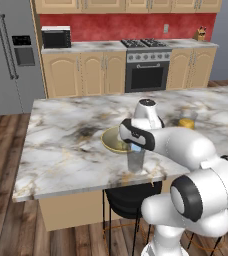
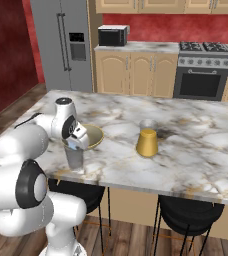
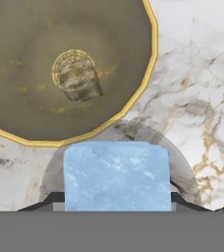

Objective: There are two ice cubes in the ice bowl. Place both ice cubes in the glass cup.

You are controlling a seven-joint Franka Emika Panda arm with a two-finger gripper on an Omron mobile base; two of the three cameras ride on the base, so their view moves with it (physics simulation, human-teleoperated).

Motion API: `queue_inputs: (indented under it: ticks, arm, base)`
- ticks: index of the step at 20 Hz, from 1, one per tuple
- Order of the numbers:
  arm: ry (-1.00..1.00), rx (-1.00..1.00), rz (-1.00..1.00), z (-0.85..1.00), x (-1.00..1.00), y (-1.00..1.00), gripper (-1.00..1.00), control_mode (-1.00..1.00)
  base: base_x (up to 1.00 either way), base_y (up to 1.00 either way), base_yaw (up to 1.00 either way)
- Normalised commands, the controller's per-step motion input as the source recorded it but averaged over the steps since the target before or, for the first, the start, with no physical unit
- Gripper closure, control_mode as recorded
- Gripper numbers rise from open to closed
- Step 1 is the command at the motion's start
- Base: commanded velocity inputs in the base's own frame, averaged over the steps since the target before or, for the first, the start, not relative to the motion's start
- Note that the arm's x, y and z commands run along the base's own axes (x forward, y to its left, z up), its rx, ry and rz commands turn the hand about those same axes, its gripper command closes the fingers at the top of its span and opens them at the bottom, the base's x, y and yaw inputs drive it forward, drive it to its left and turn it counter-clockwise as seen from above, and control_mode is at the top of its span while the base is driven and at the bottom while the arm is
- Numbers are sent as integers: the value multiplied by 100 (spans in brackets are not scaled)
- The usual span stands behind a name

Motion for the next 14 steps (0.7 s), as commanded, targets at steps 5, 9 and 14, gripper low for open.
queue_inputs:
  ticks: [5, 9, 14]
  arm:
    - [-6, 0, 0, 38, -10, -1, -100, -100]
    - [-12, 0, 0, 58, -8, -1, -100, -100]
    - [-7, 0, 0, 39, 2, -3, -100, -100]
  base:
    - [0, 0, 0]
    - [0, 0, 0]
    - [0, 0, 0]
